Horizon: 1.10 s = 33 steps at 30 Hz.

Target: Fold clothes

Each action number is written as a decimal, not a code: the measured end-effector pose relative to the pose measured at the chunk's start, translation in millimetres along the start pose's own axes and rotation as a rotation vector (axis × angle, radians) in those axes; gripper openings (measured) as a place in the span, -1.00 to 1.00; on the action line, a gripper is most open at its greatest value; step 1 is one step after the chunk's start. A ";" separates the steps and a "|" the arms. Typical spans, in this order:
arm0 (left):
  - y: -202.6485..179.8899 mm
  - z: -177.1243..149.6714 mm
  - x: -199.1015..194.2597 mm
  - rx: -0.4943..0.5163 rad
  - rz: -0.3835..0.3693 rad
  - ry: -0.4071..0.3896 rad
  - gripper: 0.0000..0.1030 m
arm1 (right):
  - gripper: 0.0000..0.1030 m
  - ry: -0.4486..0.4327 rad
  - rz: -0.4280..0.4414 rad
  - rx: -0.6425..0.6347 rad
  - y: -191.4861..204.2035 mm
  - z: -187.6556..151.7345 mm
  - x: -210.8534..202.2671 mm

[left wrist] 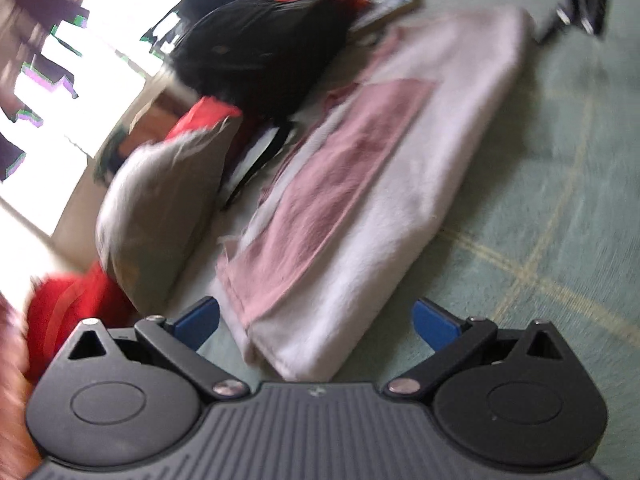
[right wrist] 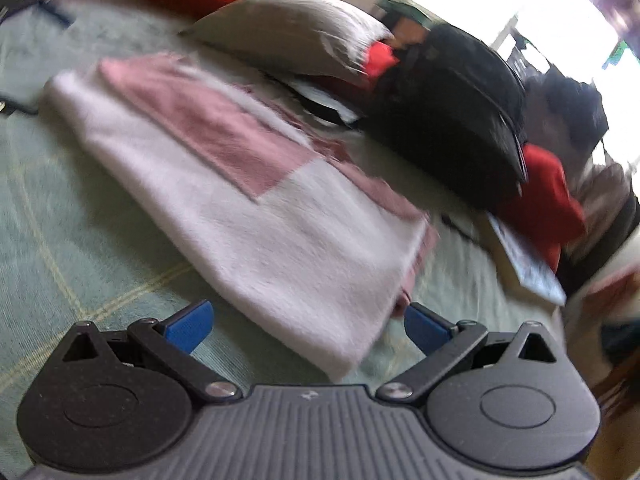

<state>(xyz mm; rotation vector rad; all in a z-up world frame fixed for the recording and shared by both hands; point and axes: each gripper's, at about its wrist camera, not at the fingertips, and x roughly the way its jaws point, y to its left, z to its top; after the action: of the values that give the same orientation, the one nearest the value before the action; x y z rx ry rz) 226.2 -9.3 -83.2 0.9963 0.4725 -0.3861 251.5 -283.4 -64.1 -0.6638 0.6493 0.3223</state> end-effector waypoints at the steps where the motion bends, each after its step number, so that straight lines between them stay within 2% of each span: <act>1: -9.0 1.9 4.1 0.069 0.025 0.003 0.99 | 1.00 0.002 -0.007 -0.042 7.5 3.2 3.3; 3: -23.4 4.2 12.9 0.184 0.065 0.011 0.99 | 1.00 0.012 -0.032 -0.120 20.6 8.1 11.5; 5: -28.3 6.5 19.1 0.228 0.062 0.011 0.99 | 1.00 0.032 -0.069 -0.200 33.5 11.7 22.5; 7: -32.4 9.3 25.3 0.267 0.059 0.010 0.99 | 1.00 0.018 -0.071 -0.228 39.2 17.5 28.4; 15: -31.0 37.8 54.4 0.277 0.062 -0.040 0.99 | 1.00 -0.043 -0.076 -0.328 61.6 42.3 52.4; 24: -31.5 58.8 78.7 0.263 0.080 -0.073 0.99 | 1.00 -0.097 -0.076 -0.368 72.8 60.7 72.6; 27: -27.2 52.3 76.6 0.279 0.085 -0.076 0.99 | 1.00 -0.092 -0.089 -0.381 63.7 54.1 70.7; 33: -16.2 18.0 75.8 0.357 0.129 0.006 0.99 | 1.00 -0.007 -0.172 -0.390 29.1 28.5 72.5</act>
<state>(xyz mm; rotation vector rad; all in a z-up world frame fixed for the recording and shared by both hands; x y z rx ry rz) 284.7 -40.0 -127.6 1.3671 0.3482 -0.3577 305.5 -237.5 -107.4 -1.0840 0.5212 0.2929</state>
